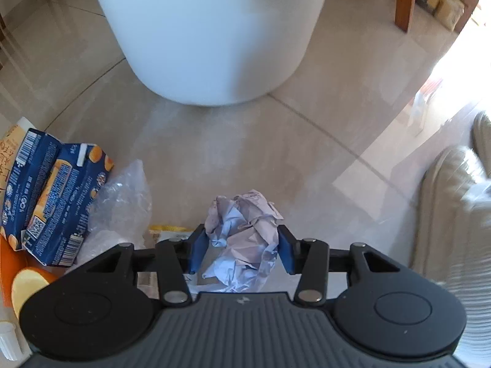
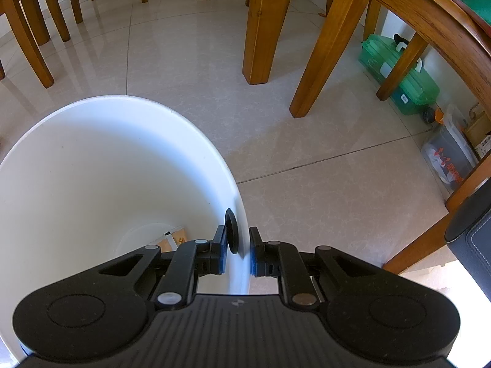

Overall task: Collect trash
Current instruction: 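Grasp the crumpled white paper with the left tool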

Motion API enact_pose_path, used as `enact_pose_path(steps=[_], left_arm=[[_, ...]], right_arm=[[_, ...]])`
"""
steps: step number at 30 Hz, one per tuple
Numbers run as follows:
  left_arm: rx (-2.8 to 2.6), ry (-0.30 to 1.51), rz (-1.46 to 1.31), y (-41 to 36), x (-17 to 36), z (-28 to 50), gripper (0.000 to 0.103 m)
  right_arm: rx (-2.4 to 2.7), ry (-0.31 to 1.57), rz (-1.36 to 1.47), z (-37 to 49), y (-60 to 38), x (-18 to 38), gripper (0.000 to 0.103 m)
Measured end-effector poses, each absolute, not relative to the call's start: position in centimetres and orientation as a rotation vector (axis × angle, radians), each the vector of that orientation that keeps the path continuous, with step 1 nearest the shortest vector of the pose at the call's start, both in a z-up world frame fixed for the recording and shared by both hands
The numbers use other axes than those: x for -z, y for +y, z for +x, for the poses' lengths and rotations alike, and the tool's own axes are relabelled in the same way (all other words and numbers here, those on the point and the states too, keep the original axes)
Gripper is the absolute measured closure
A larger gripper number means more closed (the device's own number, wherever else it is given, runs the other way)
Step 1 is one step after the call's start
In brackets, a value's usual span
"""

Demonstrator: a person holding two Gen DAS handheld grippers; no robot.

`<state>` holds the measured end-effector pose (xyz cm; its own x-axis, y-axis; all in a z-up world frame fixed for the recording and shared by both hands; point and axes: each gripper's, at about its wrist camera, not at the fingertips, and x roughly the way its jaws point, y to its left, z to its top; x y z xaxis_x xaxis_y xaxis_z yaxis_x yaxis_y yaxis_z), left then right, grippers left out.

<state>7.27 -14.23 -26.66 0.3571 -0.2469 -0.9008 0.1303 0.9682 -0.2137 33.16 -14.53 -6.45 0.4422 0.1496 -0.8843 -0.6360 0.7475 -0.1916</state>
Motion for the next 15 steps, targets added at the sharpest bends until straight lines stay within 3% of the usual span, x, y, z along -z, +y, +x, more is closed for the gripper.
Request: enact_pose_path(steps=[15], left_arm=[[0.305,1.209,-0.142,-7.6,17.4,8.2,0.056]], right_arm=[[-0.519,1.007,-0.55,33.2,-14.6,6.3,0.087]])
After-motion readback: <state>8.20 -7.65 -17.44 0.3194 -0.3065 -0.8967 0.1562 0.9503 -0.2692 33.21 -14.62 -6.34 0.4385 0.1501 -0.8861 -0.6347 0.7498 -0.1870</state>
